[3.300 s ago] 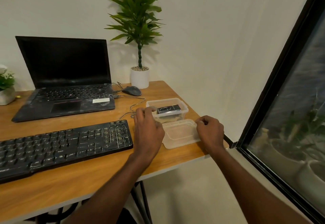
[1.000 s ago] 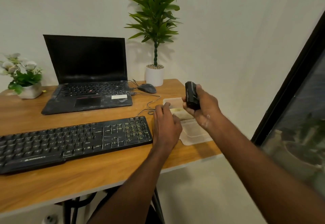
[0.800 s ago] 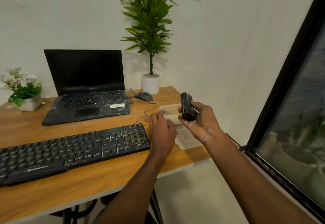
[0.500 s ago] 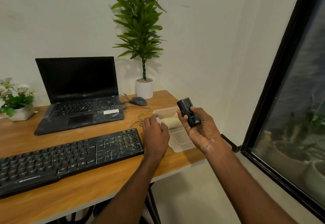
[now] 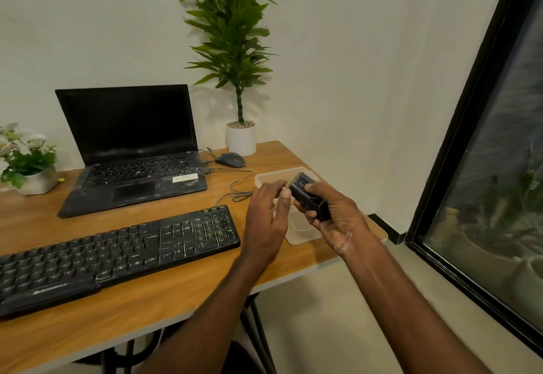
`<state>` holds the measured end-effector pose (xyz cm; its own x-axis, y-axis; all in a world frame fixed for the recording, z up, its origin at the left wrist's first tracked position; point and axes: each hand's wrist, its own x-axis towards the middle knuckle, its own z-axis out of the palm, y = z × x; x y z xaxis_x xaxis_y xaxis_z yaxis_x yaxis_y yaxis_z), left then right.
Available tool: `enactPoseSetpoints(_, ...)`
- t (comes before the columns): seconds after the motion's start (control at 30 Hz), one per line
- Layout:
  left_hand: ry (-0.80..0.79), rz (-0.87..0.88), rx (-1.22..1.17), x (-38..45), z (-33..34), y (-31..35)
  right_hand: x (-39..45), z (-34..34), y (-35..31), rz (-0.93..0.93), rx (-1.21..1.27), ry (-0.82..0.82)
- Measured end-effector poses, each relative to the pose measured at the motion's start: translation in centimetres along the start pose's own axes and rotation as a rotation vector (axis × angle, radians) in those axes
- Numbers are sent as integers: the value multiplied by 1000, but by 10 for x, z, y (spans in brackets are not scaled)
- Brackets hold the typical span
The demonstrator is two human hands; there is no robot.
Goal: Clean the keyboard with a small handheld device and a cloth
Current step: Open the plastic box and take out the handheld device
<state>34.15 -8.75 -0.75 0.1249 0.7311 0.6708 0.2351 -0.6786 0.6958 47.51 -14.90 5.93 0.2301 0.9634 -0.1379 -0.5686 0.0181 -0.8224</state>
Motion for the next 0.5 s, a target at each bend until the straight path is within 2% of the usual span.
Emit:
enactPoseSetpoints(0.17,-112,-74,-145,-1,-3,1,4,1,1,69,-101,-32)
enactPoseSetpoints(0.37,-142,-127,-375,-1,-12,9,8,-1,-13,252,-223,-178)
enactPoseSetpoints(0.5,-169,-158,-476,4,-15,4,13,-6,-22,303,-365,-168)
